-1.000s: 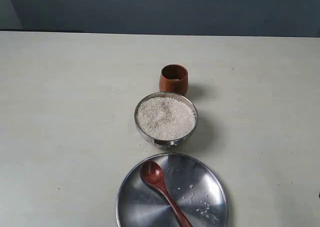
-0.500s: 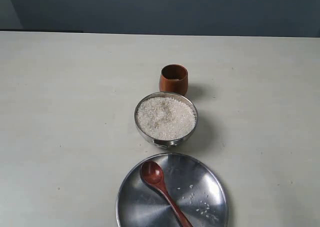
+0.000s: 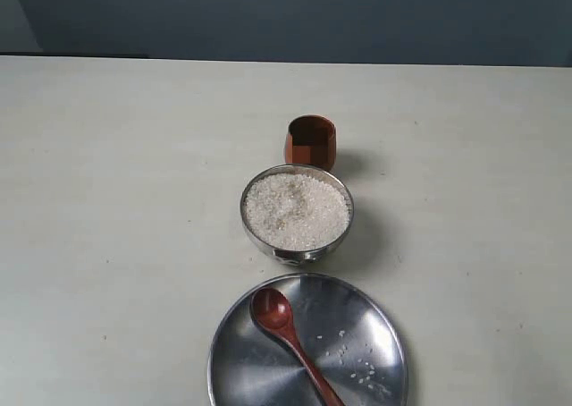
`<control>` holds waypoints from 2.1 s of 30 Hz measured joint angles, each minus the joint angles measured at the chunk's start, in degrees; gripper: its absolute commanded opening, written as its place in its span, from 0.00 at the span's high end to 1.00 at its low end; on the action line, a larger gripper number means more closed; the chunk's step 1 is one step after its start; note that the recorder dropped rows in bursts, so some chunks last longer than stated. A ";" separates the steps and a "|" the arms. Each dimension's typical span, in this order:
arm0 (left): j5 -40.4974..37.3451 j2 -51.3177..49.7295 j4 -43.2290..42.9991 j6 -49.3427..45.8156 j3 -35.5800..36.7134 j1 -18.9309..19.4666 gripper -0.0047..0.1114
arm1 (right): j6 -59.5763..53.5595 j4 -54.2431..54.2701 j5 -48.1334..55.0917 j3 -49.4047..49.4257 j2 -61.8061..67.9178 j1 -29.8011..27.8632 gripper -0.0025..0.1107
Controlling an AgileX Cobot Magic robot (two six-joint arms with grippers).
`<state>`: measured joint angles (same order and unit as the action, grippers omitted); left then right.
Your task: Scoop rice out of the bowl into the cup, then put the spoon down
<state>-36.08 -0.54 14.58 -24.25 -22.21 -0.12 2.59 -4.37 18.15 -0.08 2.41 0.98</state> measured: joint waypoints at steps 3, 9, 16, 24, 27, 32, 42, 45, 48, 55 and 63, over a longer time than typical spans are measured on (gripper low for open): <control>0.00 0.00 0.00 0.00 0.00 0.00 0.95 | 0.73 0.13 0.98 0.00 -1.72 -1.69 0.98; 0.00 0.00 0.00 0.00 0.00 0.00 0.95 | 1.34 0.92 2.63 0.00 -2.06 -5.13 0.98; 0.00 0.00 0.00 0.00 0.00 0.00 0.95 | 1.39 2.00 2.63 0.00 -2.06 -5.26 0.98; 0.00 0.00 0.00 0.00 0.00 0.00 0.95 | 1.49 2.00 2.63 0.00 -2.06 -5.26 0.98; 0.00 0.00 0.00 0.00 0.00 0.00 0.95 | 1.49 2.00 2.63 0.00 -2.06 -5.26 0.98; 0.00 0.00 0.00 0.00 0.00 0.00 0.95 | -3.60 4.37 2.63 0.00 -2.06 -5.26 0.98; 0.00 0.00 0.00 0.00 0.00 0.00 0.95 | -4.77 5.02 2.63 0.00 -2.06 -5.26 0.98; 0.00 0.00 0.00 0.00 0.00 0.00 0.95 | -4.77 5.02 2.63 0.00 -2.06 -5.26 0.98; 0.00 0.00 0.00 0.00 0.00 0.00 0.95 | -4.77 5.02 2.63 0.00 -2.06 -5.26 0.98; 0.00 0.00 0.00 -0.11 0.00 0.00 0.95 | -4.77 5.02 2.63 0.00 -2.06 -5.26 0.98; 0.00 0.00 0.00 -0.22 0.00 0.00 0.95 | -4.88 5.02 2.63 0.00 -2.06 -5.26 0.98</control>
<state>-36.08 -0.54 14.58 -24.47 -22.21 -0.12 -2.29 0.64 20.78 -0.08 0.34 -4.28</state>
